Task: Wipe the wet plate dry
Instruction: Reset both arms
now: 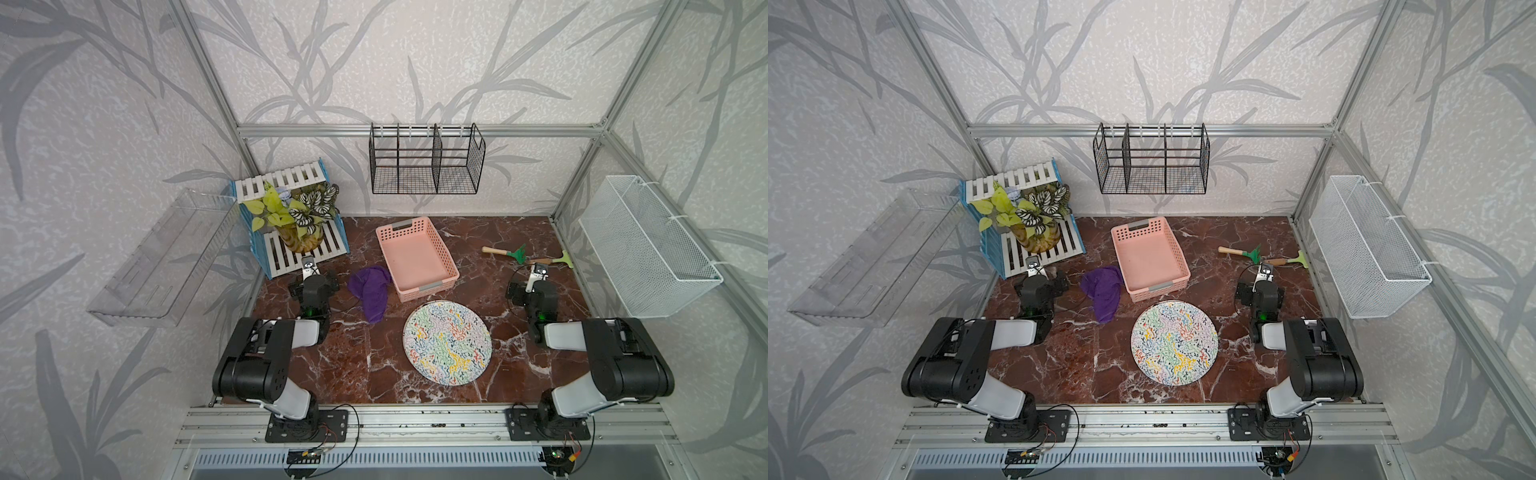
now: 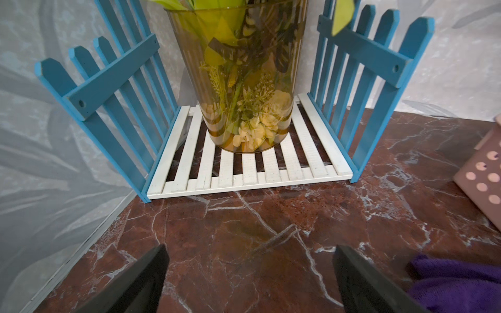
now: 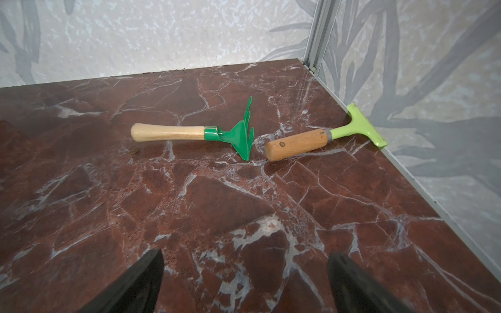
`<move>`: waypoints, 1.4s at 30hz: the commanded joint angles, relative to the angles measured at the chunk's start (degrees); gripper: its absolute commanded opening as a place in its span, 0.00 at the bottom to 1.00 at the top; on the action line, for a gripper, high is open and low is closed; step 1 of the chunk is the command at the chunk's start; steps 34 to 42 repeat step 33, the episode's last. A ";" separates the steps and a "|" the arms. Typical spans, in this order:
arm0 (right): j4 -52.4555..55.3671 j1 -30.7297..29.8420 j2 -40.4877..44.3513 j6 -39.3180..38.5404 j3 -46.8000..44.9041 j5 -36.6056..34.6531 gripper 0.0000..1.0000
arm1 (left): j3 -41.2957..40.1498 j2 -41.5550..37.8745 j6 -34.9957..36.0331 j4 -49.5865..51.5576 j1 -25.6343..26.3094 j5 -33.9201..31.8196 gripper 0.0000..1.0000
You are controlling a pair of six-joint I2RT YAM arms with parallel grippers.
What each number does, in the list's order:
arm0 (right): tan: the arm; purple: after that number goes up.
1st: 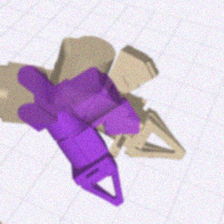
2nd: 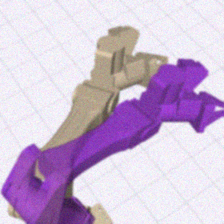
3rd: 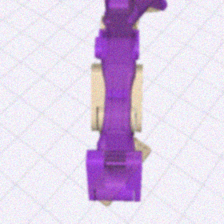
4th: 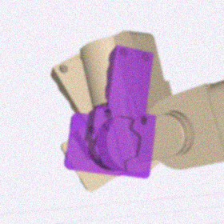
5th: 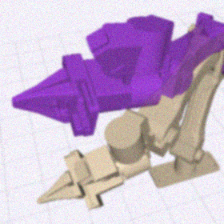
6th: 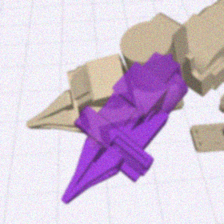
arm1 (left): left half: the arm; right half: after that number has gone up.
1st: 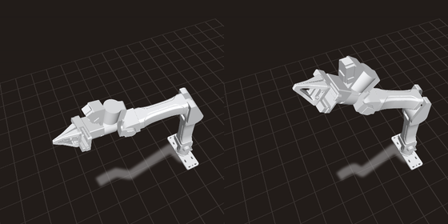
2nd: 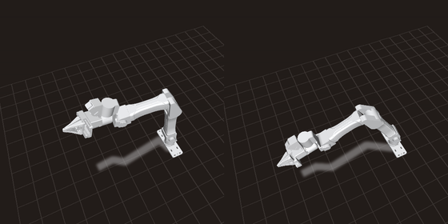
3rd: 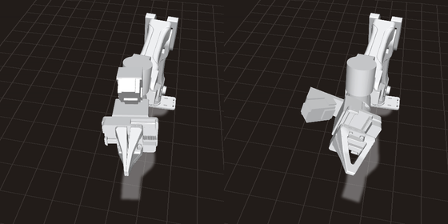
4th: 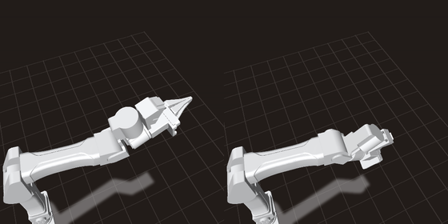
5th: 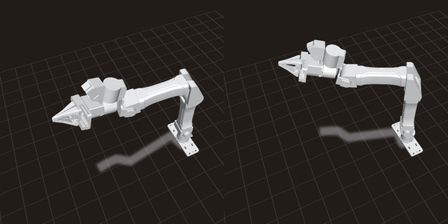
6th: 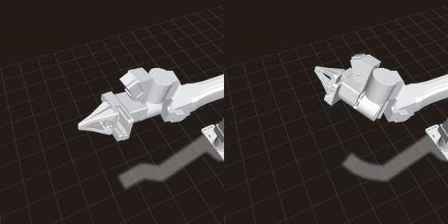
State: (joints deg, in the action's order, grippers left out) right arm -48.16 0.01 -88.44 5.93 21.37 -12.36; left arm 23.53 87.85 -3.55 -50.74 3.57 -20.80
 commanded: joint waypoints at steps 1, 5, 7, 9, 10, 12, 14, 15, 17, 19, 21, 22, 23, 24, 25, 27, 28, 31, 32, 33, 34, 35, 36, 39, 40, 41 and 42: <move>-0.23 -0.18 0.91 -0.13 0.96 0.14 0.99 | -4.03 -2.15 1.26 -8.37 -0.32 2.47 1.00; -0.27 -0.18 0.93 -0.13 0.95 0.15 0.99 | -8.13 -2.09 1.43 -15.07 -0.41 3.46 1.00; -0.27 -0.17 0.91 -0.13 0.88 0.12 0.99 | -11.69 1.76 2.76 -27.75 -0.34 4.03 1.00; -0.27 -0.19 0.91 -0.13 0.90 0.14 0.99 | -9.55 -0.79 1.69 -18.81 -0.34 4.09 1.00; -0.27 -0.19 0.91 -0.13 0.87 0.12 0.99 | -10.18 0.02 1.95 -21.78 -0.40 4.13 1.00; -0.27 -0.19 0.88 -0.14 0.88 0.14 0.99 | -11.29 1.35 2.60 -26.27 -0.32 3.82 1.00; -0.27 -0.14 0.90 -0.16 0.87 0.14 0.99 | -9.65 -0.78 1.74 -19.45 -0.32 4.09 1.00; -0.27 -0.18 0.90 -0.18 0.87 0.10 0.99 | -10.32 -0.10 2.15 -22.41 -0.33 3.90 1.00; -0.27 -0.18 0.91 -0.14 0.92 0.14 0.99 | -11.05 0.39 2.41 -24.15 -0.32 4.05 1.00; -0.27 -0.19 0.91 -0.13 0.87 0.18 0.99 | -10.23 -0.95 1.98 -20.33 -0.32 4.25 1.00; -0.27 -0.19 0.91 -0.13 0.87 0.09 0.99 | -10.69 -0.18 2.28 -22.79 -0.32 4.06 1.00; -0.27 -0.19 0.92 -0.13 0.87 0.14 0.99 | -10.25 -0.81 2.07 -21.08 -0.32 4.18 1.00; -0.27 -0.19 0.91 -0.18 0.88 0.10 0.99 | -10.30 -0.87 2.03 -20.99 -0.32 4.27 1.00; -0.27 -0.19 0.91 -0.14 0.87 0.14 0.99 | -10.56 -0.37 2.20 -22.14 -0.32 4.14 1.00; -0.27 -0.19 0.91 -0.13 0.93 0.14 0.99 | -10.38 -0.51 2.16 -21.30 -0.32 4.08 1.00; 0.01 -0.23 0.91 -0.18 1.11 0.15 0.99 | -10.45 -0.57 2.13 -21.54 -0.32 4.23 1.00; 0.08 -0.27 0.83 -0.25 1.13 0.07 0.99 | -10.39 -0.68 2.14 -21.58 -0.32 4.14 1.00; 0.46 -0.28 0.77 -0.22 1.35 0.10 0.99 | -10.32 -0.70 2.12 -21.11 -0.32 4.21 1.00; 0.14 -0.40 0.78 -0.36 1.17 0.02 0.99 | -10.27 -0.82 2.00 -20.75 -0.32 4.24 1.00; -0.08 -0.55 0.74 -0.54 1.14 -0.26 0.99 | -10.34 -0.70 2.09 -21.15 -0.32 4.23 1.00; -0.08 -0.55 0.74 -0.54 1.14 -0.26 0.99 | -10.34 -0.70 2.09 -21.15 -0.32 4.23 1.00; -0.08 -0.55 0.74 -0.54 1.14 -0.26 0.99 | -10.34 -0.70 2.09 -21.15 -0.32 4.23 1.00; -0.08 -0.55 0.74 -0.54 1.14 -0.26 0.99 | -10.34 -0.70 2.09 -21.15 -0.32 4.23 1.00; -0.08 -0.55 0.74 -0.54 1.14 -0.26 0.99 | -10.34 -0.70 2.09 -21.15 -0.32 4.23 1.00; -0.08 -0.55 0.74 -0.54 1.14 -0.26 0.99 | -10.34 -0.70 2.09 -21.15 -0.32 4.23 1.00; -0.08 -0.55 0.74 -0.54 1.14 -0.26 0.99 | -10.34 -0.70 2.09 -21.15 -0.32 4.23 1.00; -0.08 -0.55 0.74 -0.54 1.14 -0.26 0.99 | -10.34 -0.70 2.09 -21.15 -0.32 4.23 1.00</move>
